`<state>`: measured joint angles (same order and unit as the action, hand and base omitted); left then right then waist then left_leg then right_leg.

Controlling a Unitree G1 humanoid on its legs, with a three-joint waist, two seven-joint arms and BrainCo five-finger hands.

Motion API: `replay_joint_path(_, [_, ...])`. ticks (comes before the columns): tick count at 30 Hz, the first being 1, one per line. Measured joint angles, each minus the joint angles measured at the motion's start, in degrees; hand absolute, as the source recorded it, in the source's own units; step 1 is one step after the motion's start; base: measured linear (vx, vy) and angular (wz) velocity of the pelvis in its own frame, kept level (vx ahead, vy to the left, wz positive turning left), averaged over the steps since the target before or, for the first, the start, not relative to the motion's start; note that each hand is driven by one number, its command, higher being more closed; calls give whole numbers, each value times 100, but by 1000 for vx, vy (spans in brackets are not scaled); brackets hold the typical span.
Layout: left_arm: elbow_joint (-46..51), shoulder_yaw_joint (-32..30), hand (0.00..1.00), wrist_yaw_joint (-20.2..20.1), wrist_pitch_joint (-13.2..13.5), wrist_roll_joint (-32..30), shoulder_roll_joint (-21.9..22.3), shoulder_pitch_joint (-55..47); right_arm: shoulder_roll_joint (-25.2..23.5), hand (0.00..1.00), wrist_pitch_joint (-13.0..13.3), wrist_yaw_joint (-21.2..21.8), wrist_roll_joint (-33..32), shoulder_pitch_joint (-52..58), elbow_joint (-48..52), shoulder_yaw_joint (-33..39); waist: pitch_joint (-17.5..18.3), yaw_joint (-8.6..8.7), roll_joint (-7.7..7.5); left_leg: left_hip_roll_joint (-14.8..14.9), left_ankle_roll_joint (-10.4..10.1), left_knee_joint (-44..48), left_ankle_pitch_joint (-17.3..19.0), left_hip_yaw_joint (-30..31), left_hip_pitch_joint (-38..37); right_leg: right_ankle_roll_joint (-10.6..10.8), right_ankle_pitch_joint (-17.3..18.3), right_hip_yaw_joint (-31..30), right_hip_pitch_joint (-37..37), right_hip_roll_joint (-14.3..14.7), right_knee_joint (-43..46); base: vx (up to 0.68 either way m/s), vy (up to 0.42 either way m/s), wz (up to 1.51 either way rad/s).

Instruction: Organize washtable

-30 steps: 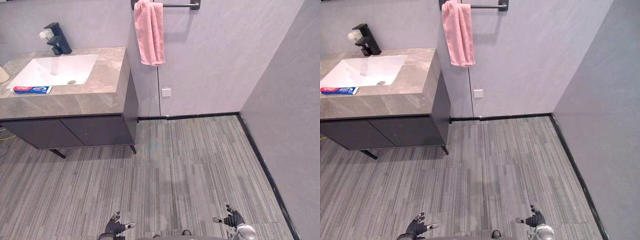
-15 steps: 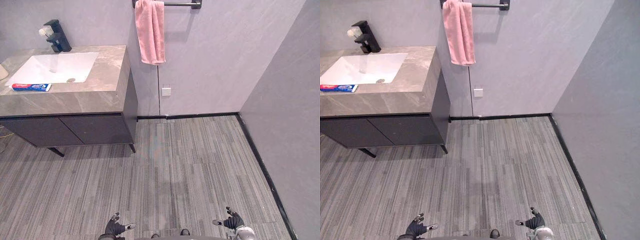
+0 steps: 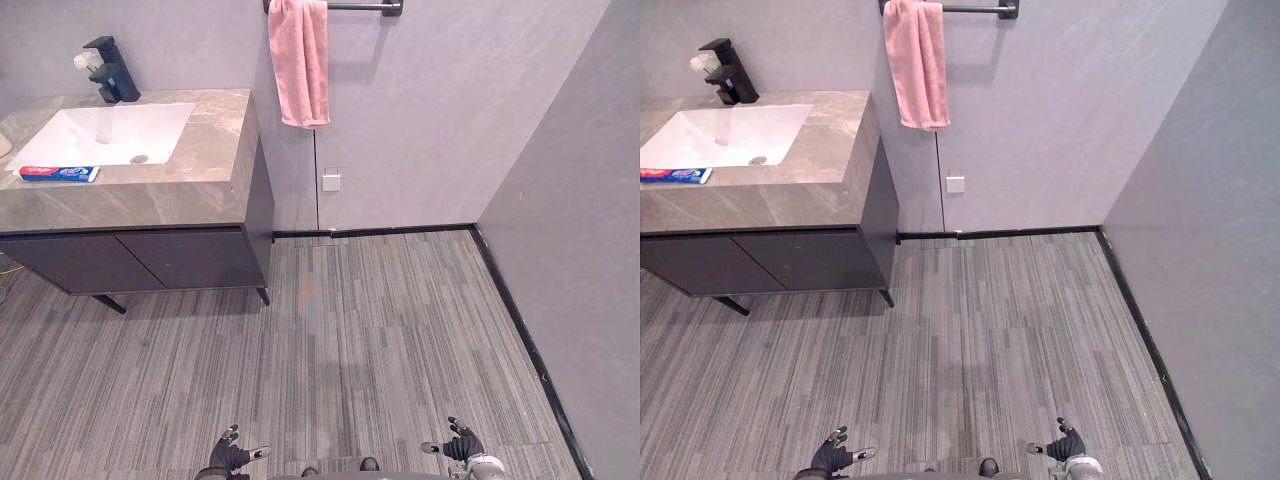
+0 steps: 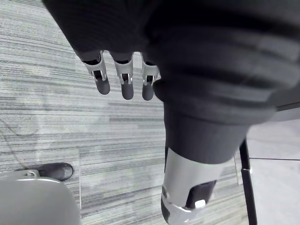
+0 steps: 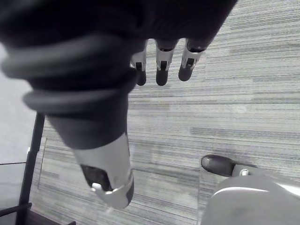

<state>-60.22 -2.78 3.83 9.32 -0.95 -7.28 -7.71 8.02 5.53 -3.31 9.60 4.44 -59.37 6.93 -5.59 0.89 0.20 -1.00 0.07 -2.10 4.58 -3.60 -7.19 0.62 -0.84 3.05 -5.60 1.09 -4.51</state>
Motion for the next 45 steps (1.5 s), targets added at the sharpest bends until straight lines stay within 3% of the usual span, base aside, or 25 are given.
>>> replay_joint_path(11, [6, 48, 0, -3, -3, 6, -32, 117, -50, 0, -108, -25, -17, -158, 6, 5, 6, -11, -64, 15, 90, 192, 170, -300, 365, 68, 33, -259, 401, 15, 88, 20, -8, -14])
replay_joint_path(14, [15, 92, 0, -6, -3, 19, -32, 168, -59, 0, -112, -25, -54, -302, 23, 5, -49, -14, -34, 41, 142, 685, 496, -442, 503, 179, 524, -341, 800, -2, 1036, 73, 44, -23])
replay_joint_path(16, [25, 143, 0, -6, -2, 28, -27, 230, -94, 0, -112, -22, -54, -308, 30, -4, -126, -25, -2, 39, 227, 1004, 759, -490, 521, 427, 959, -294, 1358, -65, 2491, 18, 67, -10])
replay_joint_path(17, [35, 189, 0, -7, -3, 31, -33, 250, -113, 0, -112, -21, -55, -339, 40, -9, -165, -18, -1, 31, 245, 1060, 776, -497, 517, 491, 1005, -259, 1552, -102, 2962, 15, 81, 9])
replay_joint_path(19, [106, 247, 0, -7, -9, 53, -56, 311, -152, 0, -122, -15, -74, -349, 55, -9, -304, -2, -79, -66, 330, 1156, 847, -486, 369, 455, 1074, -73, 2138, -310, 4292, 117, 77, 18])
replay_joint_path(20, [153, 238, 0, -6, -11, 71, -87, 371, -138, 0, -138, -17, -109, -371, 54, -10, -424, -17, -88, -87, 390, 1211, 1012, -418, 238, 431, 1277, 129, 2305, -447, 4753, 162, 47, 7])
replay_joint_path(21, [154, 234, 0, -5, -12, 88, -86, 373, -140, 0, -148, -18, -115, -401, 53, -20, -452, -22, -105, -81, 383, 1221, 1049, -415, 182, 447, 1363, 195, 2335, -488, 4793, 170, 25, 1])
replay_joint_path(25, [173, 218, 0, -2, -27, 203, -83, 503, -63, 0, -144, -13, -122, -532, 150, -120, -554, 30, 77, 269, 253, 1147, 1284, -259, -48, 395, 1497, 634, 2728, -297, 3821, 257, -37, 6])
replay_joint_path(27, [195, 223, 0, -1, -12, 248, -102, 520, -72, 0, -134, -13, -122, -505, 256, -122, -556, 159, 48, 332, 63, 963, 1290, -113, -192, 226, 1196, 606, 2816, -225, 3099, 324, -111, 47])
replay_joint_path(28, [208, 222, 0, -5, -7, 245, -103, 520, -71, 0, -134, -14, -151, -442, 256, -120, -525, 192, -9, 328, -87, 976, 1376, -66, -383, 60, 1004, 579, 2823, -264, 3019, 472, -199, 56])
replay_joint_path(29, [224, 215, 0, -2, -4, 244, -58, 493, -68, 0, -138, -5, -223, -324, 250, -118, -439, 196, -134, 333, -319, 1166, 1515, 26, -467, -197, 594, 583, 2742, -332, 3040, 503, -217, 45])
replay_joint_path(30, [229, 216, 0, 0, -7, 246, 2, 502, -38, 0, -141, -8, -231, -343, 245, -98, -435, 170, 8, 458, -375, 1356, 1540, 52, -413, -225, 641, 688, 2718, -267, 3102, 635, -277, 31])
replay_joint_path(32, [235, 200, 0, -9, 3, 246, 131, 522, 45, 0, -132, -6, -232, -447, 245, -106, -478, 152, 228, 710, -752, 2965, 1313, 76, 303, -418, 754, 774, 2323, -59, 2637, 605, -271, 10])
replay_joint_path(33, [233, 194, 0, -8, -1, 246, 179, 507, 57, 0, -133, -7, -232, -446, 231, -106, -504, 137, 276, 804, -831, 3428, 1261, 71, 458, -436, 765, 776, 2123, 6, 2491, 415, -177, 3])
replay_joint_path(35, [237, 196, 0, -21, -3, 247, 311, 364, 42, 0, -140, -13, -275, -334, 219, -104, -538, 134, 285, 1134, -810, 4854, 1284, -212, 738, -556, 841, 779, 1169, 135, 1961, 441, -157, 2])
replay_joint_path(38, [345, 158, 0, -42, 0, 245, 399, 350, 36, 0, -93, -29, -352, -321, 282, -78, -556, 92, 245, 1315, -629, 5473, 1384, -542, 1202, -642, 909, 591, 579, 129, 1590, 403, -82, -11])
replay_joint_path(41, [455, 68, 0, -84, 0, 247, 405, 425, 25, 0, -93, -31, -475, -348, 289, 21, -658, -27, 182, 1157, -474, 5150, 1507, -607, 2032, -572, 994, 400, 152, -14, 1249, 265, 68, -22])
replay_joint_path(43, [537, 105, 0, -109, 9, 248, 379, 450, -21, 0, -95, -34, -505, -293, 286, 54, -695, -36, 128, 786, -517, 3897, 1426, -555, 2376, -378, 1134, 390, -135, -269, 1154, 269, 135, 0])
replay_joint_path(44, [542, 146, 0, -110, 9, 248, 382, 460, -4, 0, -95, -34, -516, -273, 282, 53, -694, -32, 149, 642, -566, 3141, 1214, -459, 2457, -295, 1185, 385, -231, -337, 1075, 274, 170, -9])
replay_joint_path(45, [540, 252, 0, -109, 11, 249, 385, 470, 13, 0, -96, -33, -543, -268, 275, 42, -665, -44, 252, 583, -554, 2174, 783, -306, 2499, -158, 1270, 330, -327, -324, 989, 300, 233, -31])
